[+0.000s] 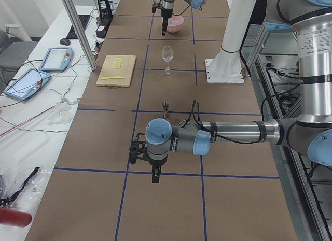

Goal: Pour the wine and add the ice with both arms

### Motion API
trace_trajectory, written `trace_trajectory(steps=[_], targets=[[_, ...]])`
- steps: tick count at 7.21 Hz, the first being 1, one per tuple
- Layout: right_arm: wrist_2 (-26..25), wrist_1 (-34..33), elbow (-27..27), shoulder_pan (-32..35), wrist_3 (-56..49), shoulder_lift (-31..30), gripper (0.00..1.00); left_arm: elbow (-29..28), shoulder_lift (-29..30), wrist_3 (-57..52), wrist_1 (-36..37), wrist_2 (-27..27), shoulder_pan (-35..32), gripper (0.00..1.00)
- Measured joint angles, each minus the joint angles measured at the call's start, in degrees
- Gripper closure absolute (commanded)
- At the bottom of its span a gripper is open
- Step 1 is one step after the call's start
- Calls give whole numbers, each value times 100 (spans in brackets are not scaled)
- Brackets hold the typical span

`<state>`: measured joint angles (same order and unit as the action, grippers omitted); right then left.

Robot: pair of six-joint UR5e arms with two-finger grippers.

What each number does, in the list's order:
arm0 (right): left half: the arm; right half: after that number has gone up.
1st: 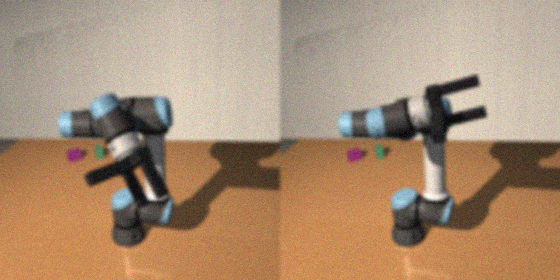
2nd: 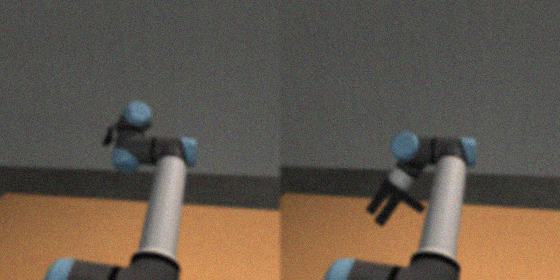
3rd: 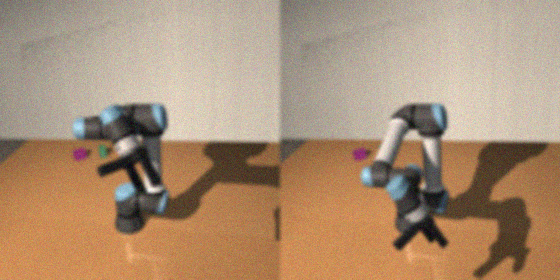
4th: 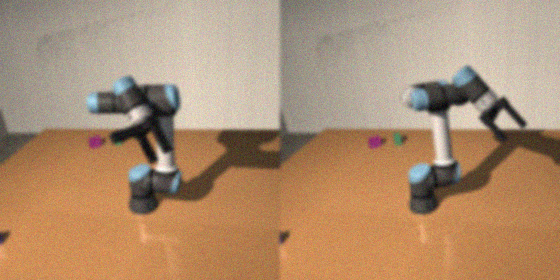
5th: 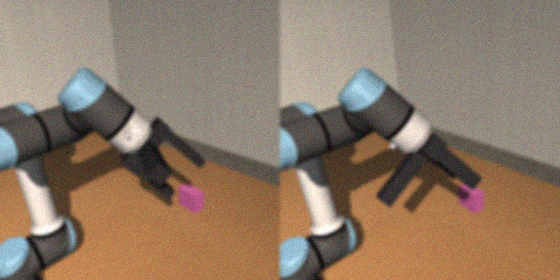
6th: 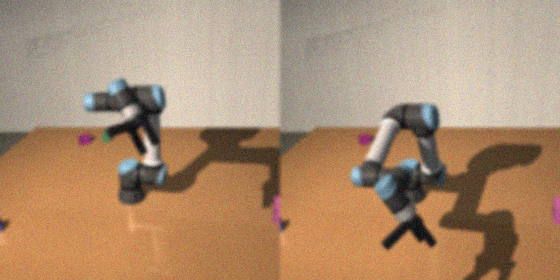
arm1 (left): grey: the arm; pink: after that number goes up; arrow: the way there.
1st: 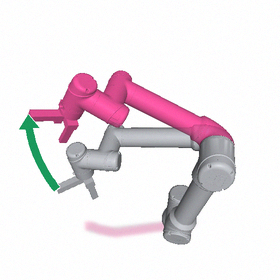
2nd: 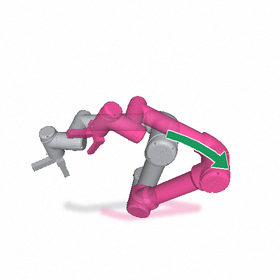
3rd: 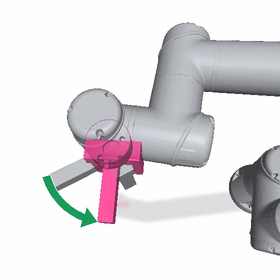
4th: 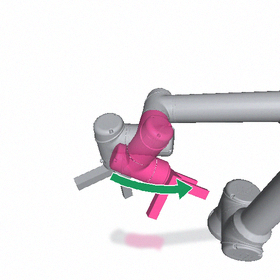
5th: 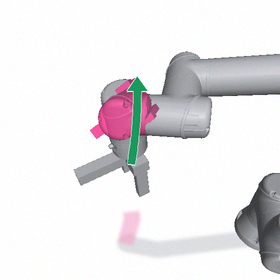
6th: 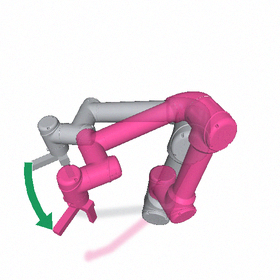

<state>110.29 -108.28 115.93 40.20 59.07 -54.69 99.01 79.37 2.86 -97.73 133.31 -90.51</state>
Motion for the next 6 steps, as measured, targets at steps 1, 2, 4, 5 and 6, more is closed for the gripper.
trace_trajectory(steps=[1, 2, 4, 5, 6], targets=[[338, 64, 74, 515, -999, -571, 0, 39, -16, -3, 0, -22, -3, 0], [592, 162, 93, 1078, -2186, -1204, 0, 87, -20, -4, 0, -29, -3, 0], [1205, 295, -13, 2317, -4598, -2419, 0, 209, -32, -52, -31, -15, 1, 0], [1441, 368, -156, 2825, -5307, -2889, 0, 274, -62, -160, -56, 23, 13, 0], [1784, 458, -443, 3376, -5668, -3289, 0, 300, -101, -248, -47, 48, 31, 0]])
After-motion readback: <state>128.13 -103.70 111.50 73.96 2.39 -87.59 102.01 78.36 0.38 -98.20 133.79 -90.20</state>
